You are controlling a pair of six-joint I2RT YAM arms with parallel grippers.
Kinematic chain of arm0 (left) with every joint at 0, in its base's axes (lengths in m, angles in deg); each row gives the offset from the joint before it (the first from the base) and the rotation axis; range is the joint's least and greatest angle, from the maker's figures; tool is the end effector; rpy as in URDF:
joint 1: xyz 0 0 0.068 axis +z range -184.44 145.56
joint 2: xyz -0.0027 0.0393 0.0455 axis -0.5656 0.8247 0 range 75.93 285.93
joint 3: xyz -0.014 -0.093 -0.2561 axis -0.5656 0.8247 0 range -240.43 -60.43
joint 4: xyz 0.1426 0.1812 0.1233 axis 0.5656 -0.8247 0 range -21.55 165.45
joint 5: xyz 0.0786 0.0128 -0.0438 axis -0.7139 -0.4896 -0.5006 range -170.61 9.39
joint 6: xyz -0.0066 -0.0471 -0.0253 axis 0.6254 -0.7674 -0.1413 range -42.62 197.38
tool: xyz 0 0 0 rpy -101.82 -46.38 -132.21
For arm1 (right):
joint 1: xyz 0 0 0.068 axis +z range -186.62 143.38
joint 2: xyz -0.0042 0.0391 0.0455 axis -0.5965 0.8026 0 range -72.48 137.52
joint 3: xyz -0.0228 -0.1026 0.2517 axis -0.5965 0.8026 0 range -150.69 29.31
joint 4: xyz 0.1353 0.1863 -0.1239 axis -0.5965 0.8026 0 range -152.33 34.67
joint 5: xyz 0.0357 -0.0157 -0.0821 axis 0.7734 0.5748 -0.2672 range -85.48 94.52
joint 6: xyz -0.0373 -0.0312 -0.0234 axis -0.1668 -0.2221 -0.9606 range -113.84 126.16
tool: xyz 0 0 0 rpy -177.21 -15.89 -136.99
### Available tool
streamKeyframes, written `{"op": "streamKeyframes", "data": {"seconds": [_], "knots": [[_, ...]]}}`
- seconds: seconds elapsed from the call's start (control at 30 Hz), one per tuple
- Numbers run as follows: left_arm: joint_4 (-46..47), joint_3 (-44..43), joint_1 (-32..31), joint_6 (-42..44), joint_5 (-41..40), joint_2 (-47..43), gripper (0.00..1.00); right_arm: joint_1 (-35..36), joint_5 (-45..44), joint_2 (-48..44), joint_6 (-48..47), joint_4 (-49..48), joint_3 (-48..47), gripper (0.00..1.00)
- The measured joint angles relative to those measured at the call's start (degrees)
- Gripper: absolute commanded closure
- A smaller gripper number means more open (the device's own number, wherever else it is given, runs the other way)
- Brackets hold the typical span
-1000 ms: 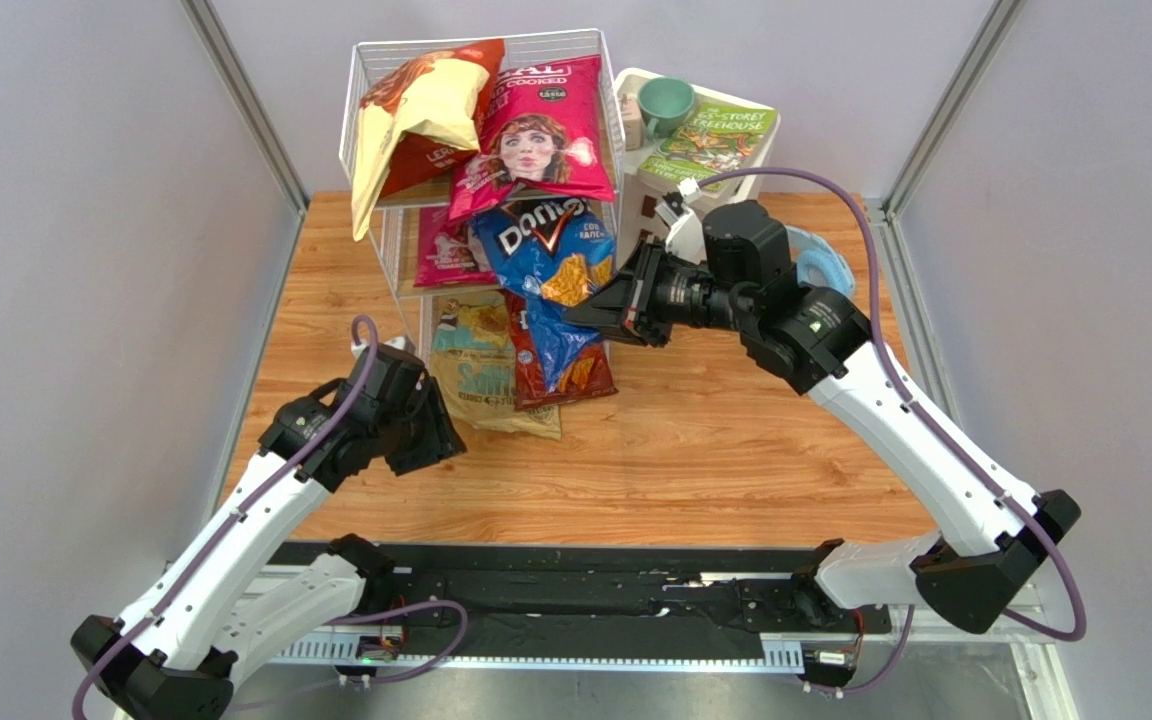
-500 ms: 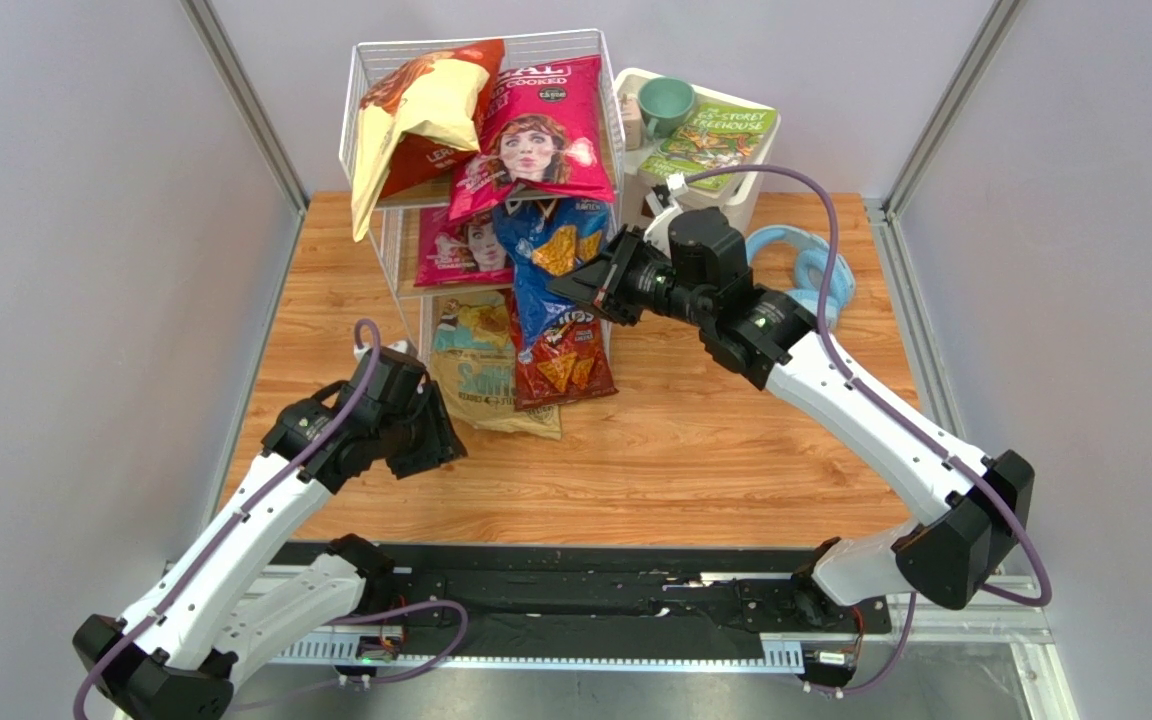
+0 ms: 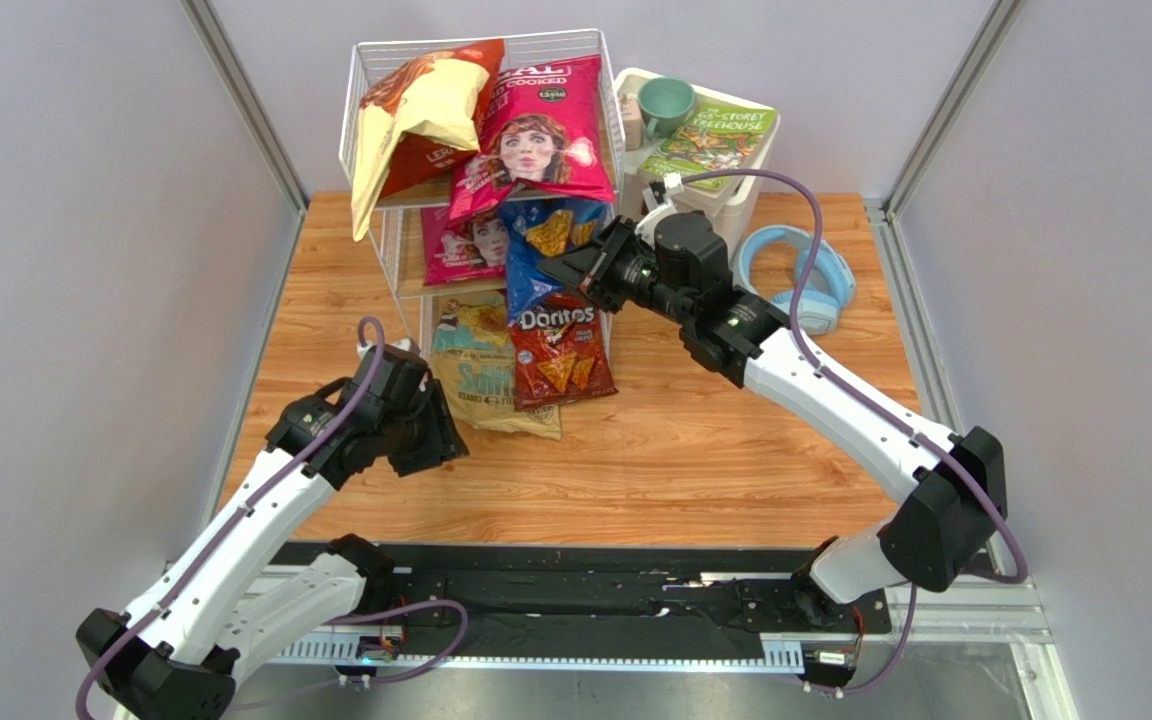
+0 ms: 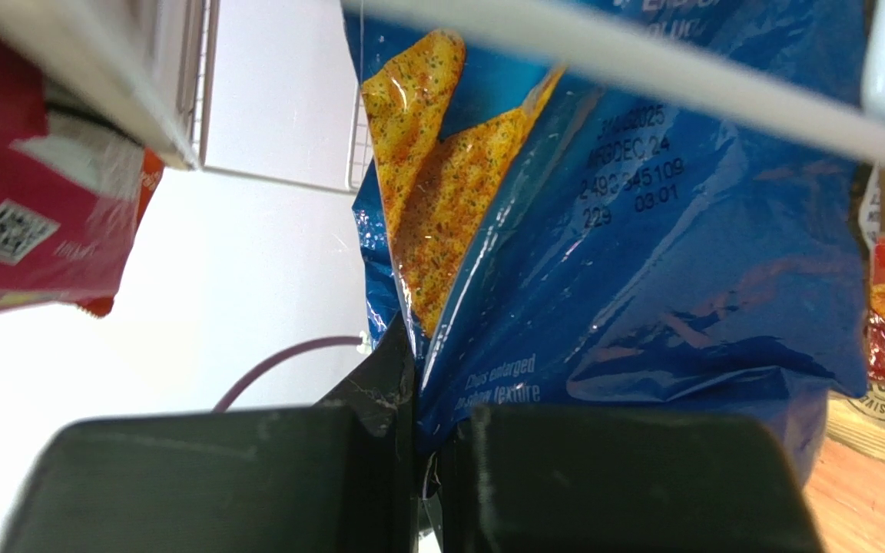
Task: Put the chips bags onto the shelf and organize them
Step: Place the potato chip on the shelf.
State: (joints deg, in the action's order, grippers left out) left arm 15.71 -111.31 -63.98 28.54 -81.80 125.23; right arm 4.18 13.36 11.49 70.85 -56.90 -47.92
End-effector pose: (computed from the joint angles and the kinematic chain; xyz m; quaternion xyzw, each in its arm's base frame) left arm 0.1299 -0.0727 0.2873 -0.1640 0.9475 -0.1655 0.2189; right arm 0.2608 0.2324 0.3838 0.1132 0.7690 0.5348 0.3314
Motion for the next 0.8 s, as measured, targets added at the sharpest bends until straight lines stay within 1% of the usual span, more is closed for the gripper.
{"op": "streamKeyframes", "data": {"seconds": [0.33,0.47,0.57,0.6,0.67,0.7,0.73,0.77,0.8], "knots": [[0.92,0.59,0.09,0.35,0.28,1.09,0.50,0.00,0.02,6.19,1.29,-3.02,-4.17,1.00],[0.94,0.59,0.28,0.42,0.28,1.14,0.50,-0.55,-0.15,6.75,1.25,-3.08,-4.90,0.97],[1.05,0.59,0.42,0.52,0.31,1.31,0.50,-0.87,-0.17,6.75,1.25,-3.17,-4.90,0.91],[1.16,0.59,0.44,0.57,0.31,1.49,0.50,-0.87,-0.15,6.75,1.25,-3.21,-4.90,0.84],[1.38,0.59,0.44,0.61,0.33,1.90,0.50,-0.87,-0.07,6.75,1.20,-3.41,-4.90,0.76],[1.46,0.59,0.44,0.66,0.33,2.10,0.51,-0.90,0.13,6.75,1.07,-3.58,-4.90,0.63],[1.60,0.59,0.44,0.74,0.33,2.32,0.51,-0.92,0.35,6.75,0.98,-3.72,-4.90,0.57],[1.68,0.59,0.44,0.76,0.35,2.40,0.51,-0.94,0.39,6.75,1.14,-3.76,-4.90,0.50],[1.86,0.59,0.44,0.79,0.46,2.54,0.51,-1.03,0.81,6.75,1.03,-4.00,-4.90,0.46]]}}
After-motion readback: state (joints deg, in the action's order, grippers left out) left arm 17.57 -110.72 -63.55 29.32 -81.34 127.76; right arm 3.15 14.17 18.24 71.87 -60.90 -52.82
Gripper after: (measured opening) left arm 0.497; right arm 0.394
